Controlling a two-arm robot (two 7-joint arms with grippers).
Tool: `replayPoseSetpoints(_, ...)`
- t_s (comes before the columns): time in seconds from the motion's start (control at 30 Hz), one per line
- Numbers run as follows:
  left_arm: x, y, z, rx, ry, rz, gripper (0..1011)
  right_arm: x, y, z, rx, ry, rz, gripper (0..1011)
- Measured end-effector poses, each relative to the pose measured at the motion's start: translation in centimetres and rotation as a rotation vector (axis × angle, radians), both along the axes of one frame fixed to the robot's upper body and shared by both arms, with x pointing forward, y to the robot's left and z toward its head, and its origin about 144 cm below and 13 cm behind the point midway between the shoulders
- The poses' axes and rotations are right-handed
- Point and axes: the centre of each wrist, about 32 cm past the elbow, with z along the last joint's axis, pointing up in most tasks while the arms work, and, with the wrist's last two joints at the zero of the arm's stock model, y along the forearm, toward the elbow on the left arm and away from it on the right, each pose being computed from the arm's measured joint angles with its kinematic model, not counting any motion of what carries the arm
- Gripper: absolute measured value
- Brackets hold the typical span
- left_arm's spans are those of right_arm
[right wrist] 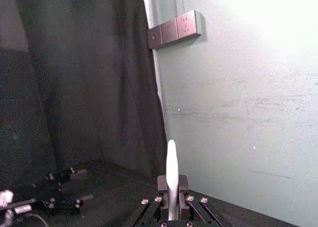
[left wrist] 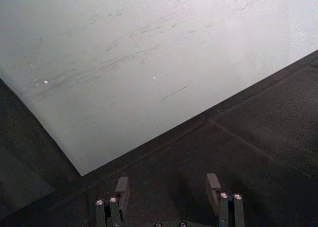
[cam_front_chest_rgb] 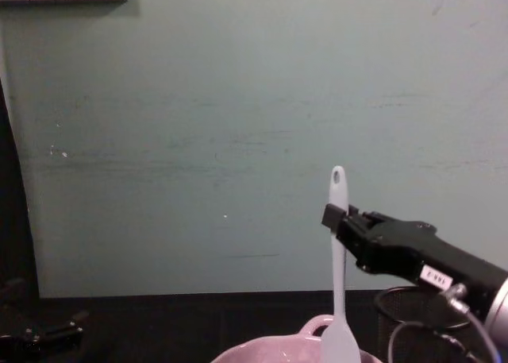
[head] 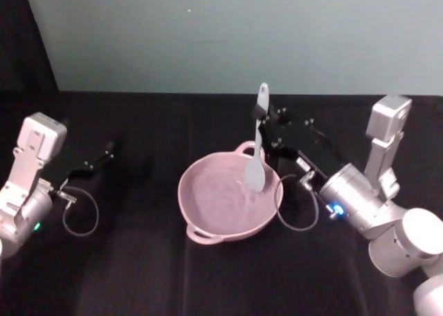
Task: Use the one hand to pick up the spoon and stir the clear water in the bowl.
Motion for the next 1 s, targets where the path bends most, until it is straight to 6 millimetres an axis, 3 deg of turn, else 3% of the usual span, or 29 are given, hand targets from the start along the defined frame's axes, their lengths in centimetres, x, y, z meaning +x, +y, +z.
replayPoseSetpoints(0.23, 0.0, 0.0, 0.0, 0.0, 0.0, 0.0, 1011, -0.1, -1.1, 2.7, 0.088, 0.076, 0.017, 116)
replayPoseSetpoints(0.57, 0.0, 0.0, 0.0, 0.0, 0.0, 0.0, 1011, 1.0, -4.7, 7.0, 0.243, 0.172, -0.005, 116)
replayPoseSetpoints(0.8, 0.0, 0.0, 0.0, 0.0, 0.0, 0.0, 1011, 1.8, -7.4, 7.8, 0.309, 0.24, -0.046, 116)
replayPoseSetpoints(1.0, 0.0, 0.0, 0.0, 0.0, 0.0, 0.0, 1011, 2.4, -8.5, 7.1, 0.325, 0.267, -0.073, 116)
